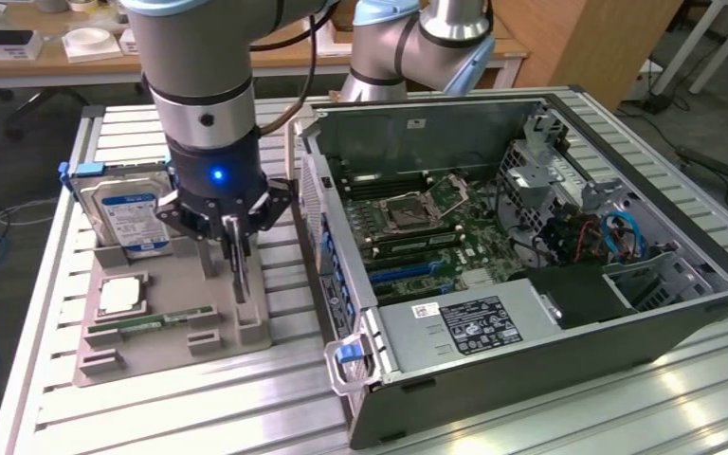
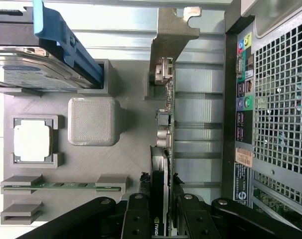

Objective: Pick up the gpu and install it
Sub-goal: 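Pick up the gpu and move the gpu toward the slot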

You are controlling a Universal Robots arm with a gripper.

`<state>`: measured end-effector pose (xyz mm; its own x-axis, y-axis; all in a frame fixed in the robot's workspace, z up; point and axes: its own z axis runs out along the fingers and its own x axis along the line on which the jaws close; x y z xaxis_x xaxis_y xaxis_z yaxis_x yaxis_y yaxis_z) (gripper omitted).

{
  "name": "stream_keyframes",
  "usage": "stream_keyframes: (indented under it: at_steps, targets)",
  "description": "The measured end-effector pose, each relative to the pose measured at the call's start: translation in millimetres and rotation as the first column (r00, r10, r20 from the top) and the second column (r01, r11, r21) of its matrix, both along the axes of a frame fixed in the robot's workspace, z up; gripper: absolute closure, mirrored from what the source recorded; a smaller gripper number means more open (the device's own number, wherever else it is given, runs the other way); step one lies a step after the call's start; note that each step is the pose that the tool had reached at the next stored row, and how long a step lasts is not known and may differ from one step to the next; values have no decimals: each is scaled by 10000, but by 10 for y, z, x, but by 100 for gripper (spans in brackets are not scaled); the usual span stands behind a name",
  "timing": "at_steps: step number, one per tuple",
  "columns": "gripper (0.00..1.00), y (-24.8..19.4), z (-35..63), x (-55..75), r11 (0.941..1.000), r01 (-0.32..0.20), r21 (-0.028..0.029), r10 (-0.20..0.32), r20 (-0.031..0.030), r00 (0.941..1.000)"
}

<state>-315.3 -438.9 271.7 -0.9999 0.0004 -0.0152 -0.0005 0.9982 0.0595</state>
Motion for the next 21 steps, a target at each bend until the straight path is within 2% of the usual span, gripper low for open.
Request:
stream_keyframes:
  at_steps: [4, 21]
  targets:
    - [73, 0, 23, 0, 10000, 0, 16, 0, 1, 10000]
    - [73, 0, 146, 0, 10000, 0, 18, 0, 1, 10000]
